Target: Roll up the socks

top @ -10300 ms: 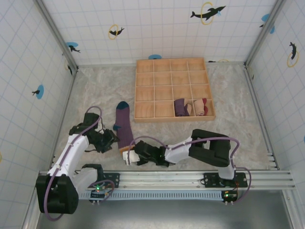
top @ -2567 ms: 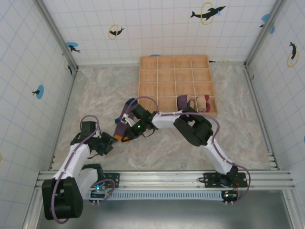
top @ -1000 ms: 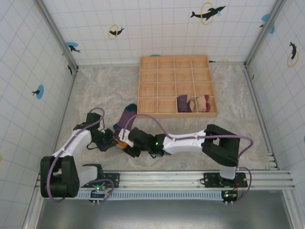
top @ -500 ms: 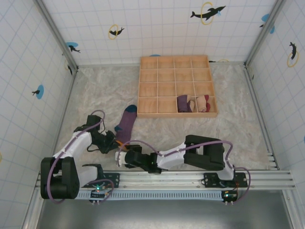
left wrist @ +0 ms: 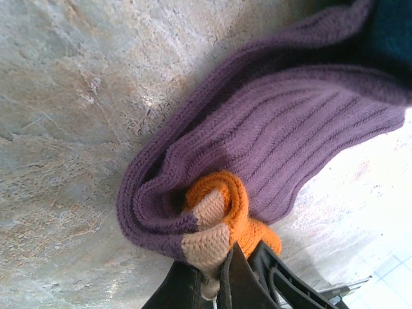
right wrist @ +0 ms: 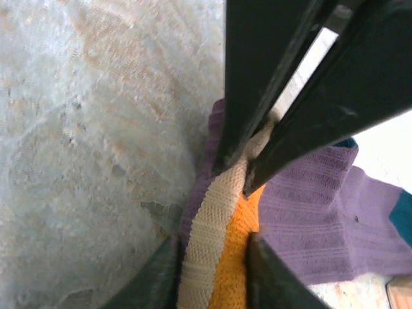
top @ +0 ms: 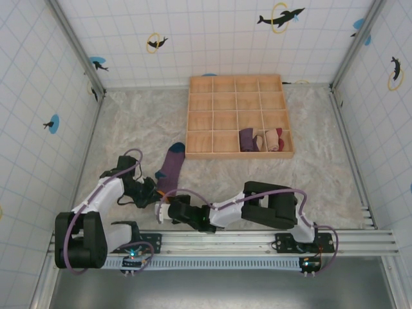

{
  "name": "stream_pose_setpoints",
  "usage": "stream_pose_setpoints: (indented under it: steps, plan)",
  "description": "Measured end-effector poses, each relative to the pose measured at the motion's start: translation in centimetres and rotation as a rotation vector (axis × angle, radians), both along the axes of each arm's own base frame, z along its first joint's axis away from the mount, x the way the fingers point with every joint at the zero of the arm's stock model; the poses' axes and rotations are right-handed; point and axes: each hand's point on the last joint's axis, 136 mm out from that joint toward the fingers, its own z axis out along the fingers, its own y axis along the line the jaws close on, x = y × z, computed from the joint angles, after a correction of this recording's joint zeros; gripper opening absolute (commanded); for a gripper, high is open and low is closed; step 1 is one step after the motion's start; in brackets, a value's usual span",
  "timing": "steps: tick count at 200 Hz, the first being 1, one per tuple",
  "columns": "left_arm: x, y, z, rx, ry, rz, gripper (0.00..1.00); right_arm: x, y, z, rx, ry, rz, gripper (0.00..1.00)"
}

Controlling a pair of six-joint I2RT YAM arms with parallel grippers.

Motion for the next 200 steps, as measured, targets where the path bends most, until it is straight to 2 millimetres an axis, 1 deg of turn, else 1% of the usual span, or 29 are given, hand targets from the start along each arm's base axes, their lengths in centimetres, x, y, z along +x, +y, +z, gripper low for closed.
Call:
stream_pose_setpoints:
  steps: [32, 39, 53, 75, 89, 107, 133, 152, 174, 200]
  plan:
    - [0.1, 0.1, -0.1, 0.009, -0.004, 0.0, 0.0, 0.2, 0.2, -0.3, 0.003, 0.062, 0.014, 0.03]
    - [0.1, 0.2, -0.1, 0.014, -0.006, 0.0, 0.05, 0.3, 0.3, -0.4, 0.004, 0.079, 0.017, 0.0]
    - [0.3, 0.4, -0.1, 0.023, -0.012, 0.002, 0.17, 0.5, 0.5, -0.4, 0.007, 0.112, 0.018, 0.0]
    - [0.4, 0.5, 0.1, 0.033, -0.022, 0.001, 0.39, 0.9, 0.7, -0.4, 0.02, 0.181, 0.014, 0.0]
    - [0.3, 0.7, 0.2, 0.045, -0.019, 0.007, 0.49, 1.2, 1.0, -0.3, 0.021, 0.234, 0.01, 0.0]
    - [0.6, 1.3, 0.0, 0.079, -0.026, 0.02, 0.55, 1.4, 1.3, -0.1, 0.02, 0.307, 0.009, 0.0]
    - [1.2, 2.2, 0.2, 0.13, -0.049, 0.052, 0.57, 0.7, 1.7, 0.0, 0.014, 0.433, 0.034, 0.0]
    - [1.7, 3.0, 0.5, 0.156, -0.073, 0.086, 0.57, -0.1, 2.1, 0.5, 0.021, 0.56, 0.072, 0.0]
    - [3.0, 4.2, 1.1, 0.197, -0.115, 0.153, 0.56, -0.7, 3.0, 1.3, 0.026, 0.733, 0.124, 0.0]
    - [4.5, 5.7, 1.8, 0.249, -0.177, 0.235, 0.55, -1.1, 3.8, 2.0, 0.037, 0.895, 0.175, 0.0]
